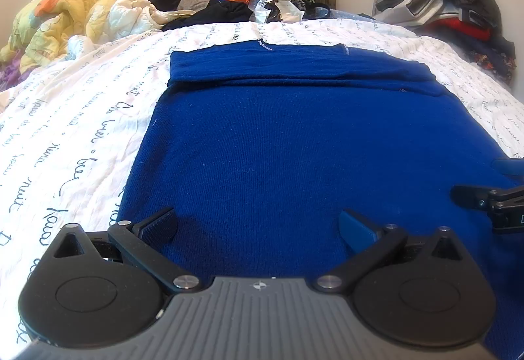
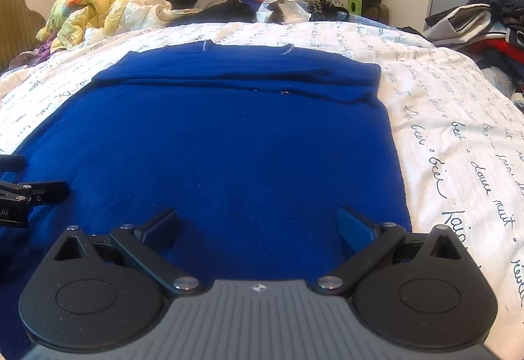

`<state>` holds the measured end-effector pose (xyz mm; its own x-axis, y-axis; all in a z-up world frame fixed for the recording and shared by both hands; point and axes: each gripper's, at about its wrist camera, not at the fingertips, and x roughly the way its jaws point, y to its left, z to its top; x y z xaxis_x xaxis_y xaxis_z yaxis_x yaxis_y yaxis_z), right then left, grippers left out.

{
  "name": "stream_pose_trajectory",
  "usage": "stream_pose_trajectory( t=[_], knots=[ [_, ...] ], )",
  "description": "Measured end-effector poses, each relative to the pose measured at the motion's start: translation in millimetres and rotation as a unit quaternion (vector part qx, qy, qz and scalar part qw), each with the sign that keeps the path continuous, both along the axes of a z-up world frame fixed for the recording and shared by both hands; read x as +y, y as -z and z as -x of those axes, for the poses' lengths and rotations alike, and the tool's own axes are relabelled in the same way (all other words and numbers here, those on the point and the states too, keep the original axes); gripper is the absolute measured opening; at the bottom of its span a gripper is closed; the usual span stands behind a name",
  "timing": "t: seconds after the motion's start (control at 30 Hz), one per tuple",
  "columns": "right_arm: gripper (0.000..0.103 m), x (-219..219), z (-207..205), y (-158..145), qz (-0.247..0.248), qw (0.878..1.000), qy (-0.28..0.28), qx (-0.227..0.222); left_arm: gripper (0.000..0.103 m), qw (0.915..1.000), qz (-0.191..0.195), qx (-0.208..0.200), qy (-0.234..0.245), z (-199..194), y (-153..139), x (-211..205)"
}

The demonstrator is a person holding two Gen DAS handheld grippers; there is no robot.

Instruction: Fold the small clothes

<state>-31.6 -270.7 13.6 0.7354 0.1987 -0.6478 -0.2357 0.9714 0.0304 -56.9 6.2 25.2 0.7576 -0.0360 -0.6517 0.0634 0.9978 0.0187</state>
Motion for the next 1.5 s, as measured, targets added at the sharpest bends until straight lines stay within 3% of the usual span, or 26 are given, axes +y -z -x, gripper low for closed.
stream_pose_trajectory(
  t=[0.33, 0.47, 0.6, 0.67, 0.73, 0.77, 0.83, 0.9, 0.93, 1.0, 1.1, 1.2, 1.23, 1.27, 1.37, 1.43, 1.5],
  knots=[
    [0.103, 6, -5, -4, 0.004, 1.000, 0.003, 0.015, 0.103, 1.0000, -0.001, 0.002, 0.001, 10, 0, 2],
    [0.103, 1, 6, 1, -0.001, 1.000, -0.004, -0.001, 0.103, 1.0000, -0.007, -0.004, 0.000, 22, 0, 2],
    [0.103, 3, 5, -9, 0.005, 1.000, 0.010, 0.026, 0.103, 1.0000, -0.004, -0.001, -0.002, 31, 1, 4],
    [0.103, 4, 9, -12, -0.012, 1.000, -0.003, 0.026, 0.103, 1.0000, -0.003, -0.002, -0.001, 33, 1, 6],
    [0.103, 12, 12, -3, 0.014, 0.999, -0.026, 0.024, 0.103, 1.0000, 0.000, 0.005, -0.004, 34, -1, 8],
    [0.103, 12, 18, -1, 0.022, 0.999, -0.041, -0.002, 0.103, 0.9999, 0.003, 0.014, -0.008, 35, -3, 10],
    [0.103, 2, 14, -6, -0.002, 0.999, -0.041, 0.028, 0.103, 0.9990, 0.026, 0.031, -0.018, 43, -12, 21],
    [0.103, -21, 15, -20, -0.060, 0.996, -0.036, 0.049, 0.103, 0.9961, 0.076, 0.034, -0.029, 56, -20, 41],
    [0.103, -41, 17, -27, -0.113, 0.992, -0.029, 0.055, 0.103, 0.9929, 0.107, 0.039, -0.035, 62, -23, 54],
    [0.103, -86, 16, -30, -0.226, 0.970, -0.012, 0.092, 0.103, 0.9817, 0.172, 0.066, -0.047, 69, -20, 78],
    [0.103, -140, 7, -21, -0.313, 0.933, 0.038, 0.174, 0.103, 0.9573, 0.272, 0.085, -0.047, 80, -17, 108],
    [0.103, -158, 5, -9, -0.357, 0.905, 0.020, 0.231, 0.103, 0.9165, 0.378, 0.130, -0.007, 77, -8, 123],
    [0.103, -156, 4, -5, -0.378, 0.889, -0.002, 0.259, 0.102, 0.9040, 0.403, 0.144, 0.007, 76, -4, 125],
    [0.103, -152, 5, -1, -0.391, 0.875, -0.024, 0.285, 0.102, 0.8933, 0.421, 0.157, 0.016, 75, 0, 127],
    [0.103, -144, 11, 4, -0.403, 0.857, -0.054, 0.316, 0.099, 0.8668, 0.463, 0.183, 0.025, 77, 9, 134],
    [0.103, -143, 18, 10, -0.428, 0.845, -0.051, 0.317, 0.084, 0.8599, 0.474, 0.189, 0.010, 80, 13, 140],
    [0.101, -145, 24, 13, -0.438, 0.844, -0.043, 0.305, 0.069, 0.8581, 0.473, 0.199, -0.006, 82, 16, 145]
  ],
)
